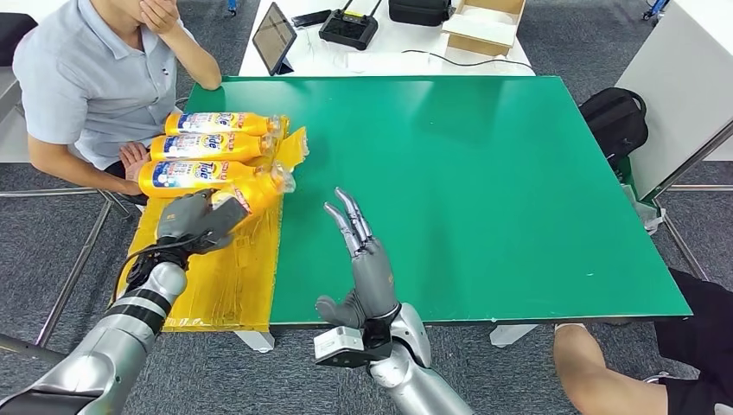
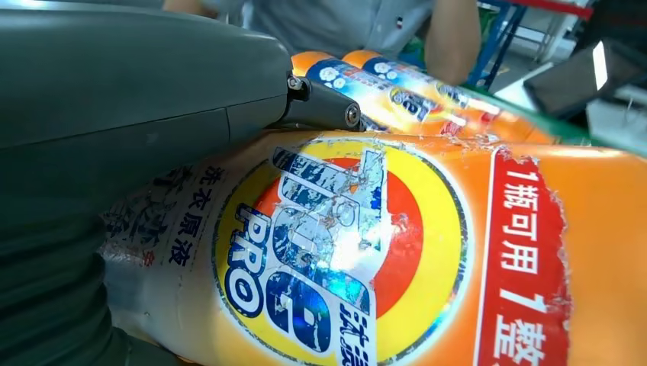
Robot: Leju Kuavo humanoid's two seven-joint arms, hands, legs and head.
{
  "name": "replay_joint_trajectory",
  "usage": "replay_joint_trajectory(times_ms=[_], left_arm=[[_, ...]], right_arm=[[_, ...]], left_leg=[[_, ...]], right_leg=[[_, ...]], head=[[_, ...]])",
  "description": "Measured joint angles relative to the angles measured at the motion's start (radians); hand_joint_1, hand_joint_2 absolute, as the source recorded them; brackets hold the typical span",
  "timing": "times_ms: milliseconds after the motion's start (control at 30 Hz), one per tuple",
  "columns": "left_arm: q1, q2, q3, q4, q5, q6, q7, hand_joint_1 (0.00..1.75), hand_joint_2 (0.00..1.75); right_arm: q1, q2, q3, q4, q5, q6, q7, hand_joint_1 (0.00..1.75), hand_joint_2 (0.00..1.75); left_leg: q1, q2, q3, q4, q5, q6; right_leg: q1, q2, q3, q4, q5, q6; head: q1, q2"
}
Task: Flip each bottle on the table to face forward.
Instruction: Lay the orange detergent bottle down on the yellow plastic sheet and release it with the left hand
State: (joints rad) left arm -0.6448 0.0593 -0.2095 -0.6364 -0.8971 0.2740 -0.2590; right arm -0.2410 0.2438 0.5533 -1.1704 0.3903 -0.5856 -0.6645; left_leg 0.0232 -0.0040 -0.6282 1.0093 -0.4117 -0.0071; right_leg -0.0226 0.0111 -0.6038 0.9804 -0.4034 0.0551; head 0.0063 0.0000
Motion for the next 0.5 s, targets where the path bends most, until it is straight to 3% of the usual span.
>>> replay_joint_trajectory(times_ms=[167,500], left_arm=[[-0.034,0.029,-0.023,0.076,-0.042,-0.016,0.009,1.75,1.75],[-0.039,0.064,-0.037,0.136,-0.041,-0.048,-0.068,1.75,1.75]], right_arm=[[0.001,0.000,0.022,0.000,-0.016,0.014,0.000,0.00,0.00],[0.001,-0.002,0.053,0.000,-0.057,0.025,0.000,0.00,0.00]], left_leg=[[0.000,0.000,0.000,0.000,0.000,0.000],[0.000,0.000,0.000,0.000,0.000,0.000]], right_leg=[[0.000,0.000,0.000,0.000,0.000,0.000],[0.000,0.000,0.000,0.000,0.000,0.000]], head=[[0.000,0.000],[0.000,0.000]])
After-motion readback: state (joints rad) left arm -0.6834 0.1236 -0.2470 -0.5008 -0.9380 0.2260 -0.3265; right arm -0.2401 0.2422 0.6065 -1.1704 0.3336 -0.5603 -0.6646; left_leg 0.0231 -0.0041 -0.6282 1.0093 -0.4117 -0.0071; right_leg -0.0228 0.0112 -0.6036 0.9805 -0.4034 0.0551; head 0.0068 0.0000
